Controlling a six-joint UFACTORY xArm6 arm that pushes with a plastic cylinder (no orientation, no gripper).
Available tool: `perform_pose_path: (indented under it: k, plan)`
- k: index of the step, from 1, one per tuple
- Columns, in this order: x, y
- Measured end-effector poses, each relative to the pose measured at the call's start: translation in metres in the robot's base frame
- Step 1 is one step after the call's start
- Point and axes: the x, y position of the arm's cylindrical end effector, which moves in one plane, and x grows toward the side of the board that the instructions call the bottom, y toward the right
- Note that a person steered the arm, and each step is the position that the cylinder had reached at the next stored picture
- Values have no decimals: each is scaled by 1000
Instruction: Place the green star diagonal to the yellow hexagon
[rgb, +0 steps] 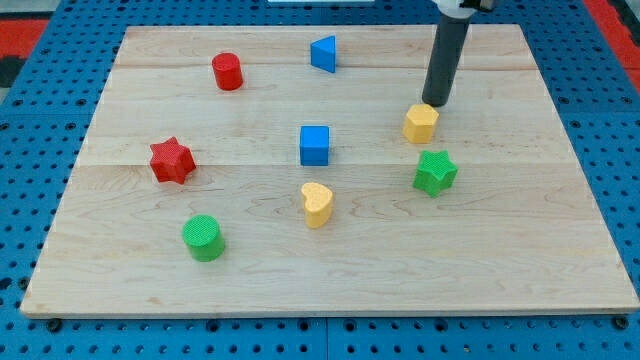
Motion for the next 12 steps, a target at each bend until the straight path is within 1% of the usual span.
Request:
perform_pose_path:
  k: [1, 2, 4, 5, 6, 7, 8, 9, 10, 11, 12]
  plan:
    - [60, 25]
    - [50, 27]
    - [-9, 24]
    - [-13, -1]
    - [2, -24]
    - [32, -43]
    - [53, -27]
    - [92, -3]
    - [59, -2]
    - [35, -9]
    - [115, -26]
